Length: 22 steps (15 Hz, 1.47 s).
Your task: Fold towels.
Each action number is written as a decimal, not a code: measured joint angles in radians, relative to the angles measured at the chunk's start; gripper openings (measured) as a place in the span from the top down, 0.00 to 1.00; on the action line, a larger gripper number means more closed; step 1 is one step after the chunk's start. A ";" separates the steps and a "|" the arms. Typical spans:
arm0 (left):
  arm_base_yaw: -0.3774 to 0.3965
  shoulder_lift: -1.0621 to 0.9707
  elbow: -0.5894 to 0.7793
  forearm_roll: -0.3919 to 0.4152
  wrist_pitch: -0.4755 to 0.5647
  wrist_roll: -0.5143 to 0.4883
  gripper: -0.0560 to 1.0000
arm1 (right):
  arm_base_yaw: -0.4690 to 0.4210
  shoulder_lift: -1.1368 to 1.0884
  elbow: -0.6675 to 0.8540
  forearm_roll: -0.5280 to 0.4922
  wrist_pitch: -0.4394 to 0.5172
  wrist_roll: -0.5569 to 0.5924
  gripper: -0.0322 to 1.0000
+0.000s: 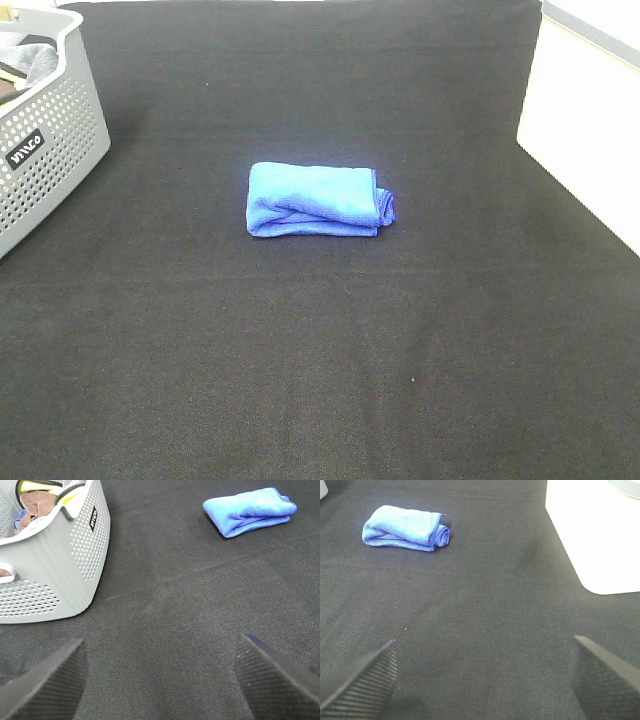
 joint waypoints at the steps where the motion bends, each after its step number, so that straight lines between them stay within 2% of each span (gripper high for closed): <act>1: 0.000 0.000 0.000 0.000 0.000 0.000 0.22 | 0.000 0.000 0.000 0.000 0.000 0.000 0.13; 22: 0.000 0.000 0.000 0.000 0.000 0.000 0.22 | -0.031 0.000 0.000 0.016 0.000 0.000 0.13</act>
